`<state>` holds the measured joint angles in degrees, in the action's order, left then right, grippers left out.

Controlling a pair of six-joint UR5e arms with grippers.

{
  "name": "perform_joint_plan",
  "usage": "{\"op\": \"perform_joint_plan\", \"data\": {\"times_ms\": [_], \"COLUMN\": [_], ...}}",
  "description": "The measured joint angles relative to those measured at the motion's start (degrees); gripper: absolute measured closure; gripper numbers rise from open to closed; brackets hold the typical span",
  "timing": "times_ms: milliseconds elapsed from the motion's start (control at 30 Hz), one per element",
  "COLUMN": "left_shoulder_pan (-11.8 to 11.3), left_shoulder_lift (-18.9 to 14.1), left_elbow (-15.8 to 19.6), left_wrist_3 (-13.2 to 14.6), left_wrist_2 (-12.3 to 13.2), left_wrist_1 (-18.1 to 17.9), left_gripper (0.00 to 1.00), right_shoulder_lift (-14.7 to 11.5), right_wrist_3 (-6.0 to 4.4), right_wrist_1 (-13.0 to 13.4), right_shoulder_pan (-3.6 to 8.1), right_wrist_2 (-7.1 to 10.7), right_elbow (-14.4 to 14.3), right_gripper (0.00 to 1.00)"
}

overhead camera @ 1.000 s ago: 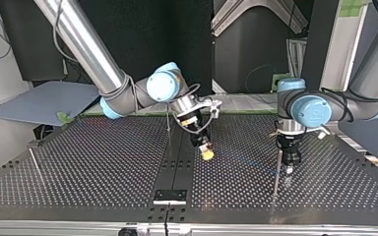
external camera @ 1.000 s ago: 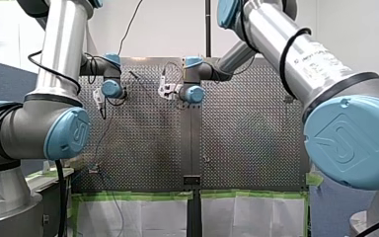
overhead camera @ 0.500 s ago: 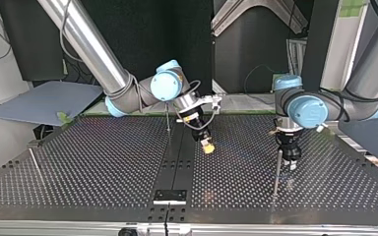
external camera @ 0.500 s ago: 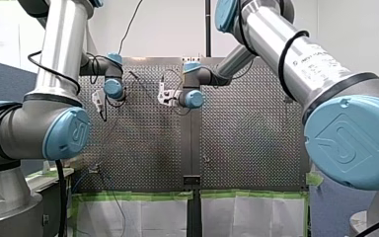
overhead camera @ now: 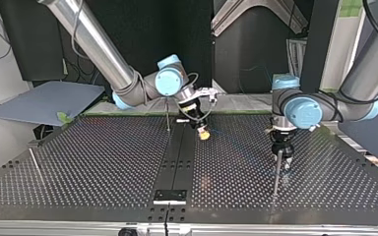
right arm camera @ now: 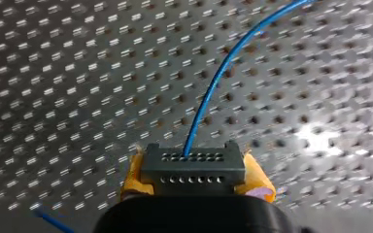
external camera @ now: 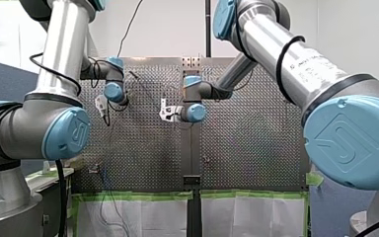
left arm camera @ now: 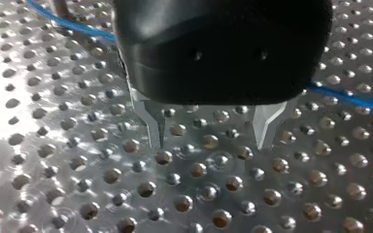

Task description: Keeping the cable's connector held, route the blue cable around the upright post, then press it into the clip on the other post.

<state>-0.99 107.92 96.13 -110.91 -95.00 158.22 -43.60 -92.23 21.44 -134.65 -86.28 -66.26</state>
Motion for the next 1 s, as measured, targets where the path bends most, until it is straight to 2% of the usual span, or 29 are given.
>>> {"op": "perform_joint_plan", "data": {"times_ms": [200, 567, 1000], "left_shoulder_pan": [0.0, 0.2, 0.2], "left_shoulder_lift": [0.2, 0.2, 0.2], "left_elbow": [0.0, 0.0, 0.0], "left_wrist_3": [0.0, -0.2, -0.3], "left_wrist_2": [0.3, 0.9, 1.1], "left_wrist_1": [-0.1, -0.1, -0.1], "left_gripper": [0.1, 0.1, 0.1], "right_shoulder_lift": [1.5, 6.4, 14.1], "right_wrist_3": [0.56, 1.89, 1.99], "right_wrist_1": [0.6, 1.1, 4.6], "right_shoulder_pan": [0.18, 0.2, -0.22], "right_wrist_2": [-0.61, -3.72, -6.3], "right_elbow": [-2.1, -4.6, -6.0], "right_gripper": [1.0, 1.0, 1.0]}}
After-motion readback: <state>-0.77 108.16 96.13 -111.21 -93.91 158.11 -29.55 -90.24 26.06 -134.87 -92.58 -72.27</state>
